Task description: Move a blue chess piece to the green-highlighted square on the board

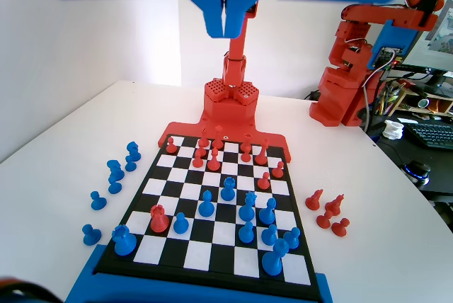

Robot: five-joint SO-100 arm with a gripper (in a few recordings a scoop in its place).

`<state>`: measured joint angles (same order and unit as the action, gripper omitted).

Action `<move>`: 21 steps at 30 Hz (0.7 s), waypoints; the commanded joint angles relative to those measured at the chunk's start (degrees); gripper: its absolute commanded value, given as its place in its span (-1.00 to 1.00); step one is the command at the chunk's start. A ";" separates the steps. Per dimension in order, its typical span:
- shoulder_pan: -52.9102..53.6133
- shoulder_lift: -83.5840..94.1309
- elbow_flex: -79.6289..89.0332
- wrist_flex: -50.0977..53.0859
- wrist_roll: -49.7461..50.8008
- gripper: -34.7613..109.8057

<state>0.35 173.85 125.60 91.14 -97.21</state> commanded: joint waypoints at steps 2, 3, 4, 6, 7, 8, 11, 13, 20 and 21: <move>0.62 1.05 -0.53 -1.05 -0.62 -0.50; 0.62 1.05 -0.53 -1.05 -0.62 -0.50; 0.62 1.05 -0.53 -1.05 -0.62 -0.50; 0.62 1.05 -0.53 -1.05 -0.62 -0.50; 0.62 1.05 -0.53 -1.05 -0.62 -0.50; 0.62 1.05 -0.53 -1.05 -0.62 -0.50; 0.62 1.05 -0.53 -1.05 -0.62 -0.50; 0.62 1.05 -0.53 -1.05 -0.62 -0.50; 0.62 1.05 -0.53 -1.05 -0.62 -0.50; 0.09 1.05 -0.53 -1.05 -0.70 -0.50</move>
<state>0.35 173.85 125.60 91.14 -97.21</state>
